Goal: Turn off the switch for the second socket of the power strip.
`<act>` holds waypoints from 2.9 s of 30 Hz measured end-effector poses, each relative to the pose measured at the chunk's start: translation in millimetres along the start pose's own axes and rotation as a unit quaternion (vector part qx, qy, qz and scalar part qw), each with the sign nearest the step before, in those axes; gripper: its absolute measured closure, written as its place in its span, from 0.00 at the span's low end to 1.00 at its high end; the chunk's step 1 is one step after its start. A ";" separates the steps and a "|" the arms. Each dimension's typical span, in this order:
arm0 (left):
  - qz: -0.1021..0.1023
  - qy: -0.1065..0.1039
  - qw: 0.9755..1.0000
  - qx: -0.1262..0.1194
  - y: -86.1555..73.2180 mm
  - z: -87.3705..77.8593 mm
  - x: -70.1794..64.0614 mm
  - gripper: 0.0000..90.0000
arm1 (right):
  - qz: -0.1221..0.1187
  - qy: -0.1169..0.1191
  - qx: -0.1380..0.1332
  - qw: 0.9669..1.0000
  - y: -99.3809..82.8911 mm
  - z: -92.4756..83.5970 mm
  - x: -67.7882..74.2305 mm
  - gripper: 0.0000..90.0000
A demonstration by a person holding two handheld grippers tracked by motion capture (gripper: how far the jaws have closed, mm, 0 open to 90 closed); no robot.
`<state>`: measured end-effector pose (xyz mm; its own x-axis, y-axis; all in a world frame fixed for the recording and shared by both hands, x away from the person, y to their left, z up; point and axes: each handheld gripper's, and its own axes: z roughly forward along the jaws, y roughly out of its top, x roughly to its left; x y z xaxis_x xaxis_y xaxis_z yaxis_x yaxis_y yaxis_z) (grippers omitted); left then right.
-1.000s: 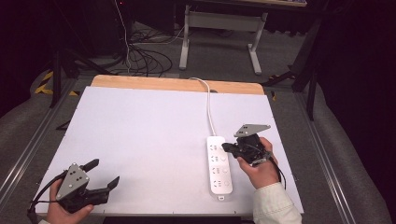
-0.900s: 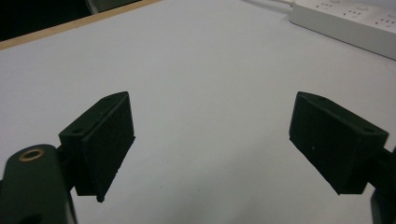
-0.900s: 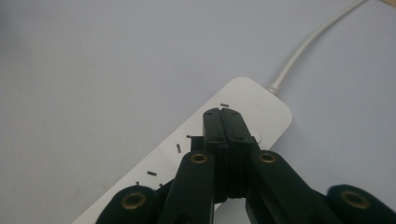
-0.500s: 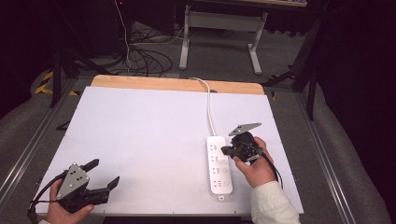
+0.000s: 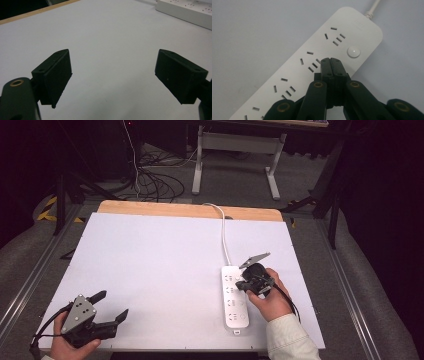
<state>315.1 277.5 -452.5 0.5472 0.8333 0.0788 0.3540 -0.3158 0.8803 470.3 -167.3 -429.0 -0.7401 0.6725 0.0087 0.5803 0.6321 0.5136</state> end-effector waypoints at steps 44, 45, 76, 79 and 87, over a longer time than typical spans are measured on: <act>0.003 0.002 1.000 0.000 0.0 -0.1 -1.4 0.16 | 0.003 -0.009 0.006 1.000 -6.3 7.2 3.9 1.00; 0.003 0.001 1.000 0.000 0.0 -0.1 -1.4 0.16 | 0.003 -0.009 0.005 1.000 -6.4 7.3 3.9 1.00; 0.005 0.000 1.000 0.001 0.0 -0.2 -1.6 0.16 | 0.005 -0.029 -0.009 1.000 -10.0 9.5 5.5 1.00; 0.005 -0.001 1.000 0.001 0.1 0.3 -1.3 0.16 | 0.006 -0.024 -0.009 1.000 -11.9 8.4 5.3 1.00; 0.004 0.002 1.000 0.003 0.5 1.0 -1.2 0.16 | 0.001 -0.028 -0.031 0.999 -12.8 3.0 6.0 1.00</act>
<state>315.4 275.9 -452.7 0.5474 0.8323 0.0872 0.3536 -0.3245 0.8773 459.4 -170.2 -438.2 -0.7178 0.6952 -0.0372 0.5582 0.6066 0.5661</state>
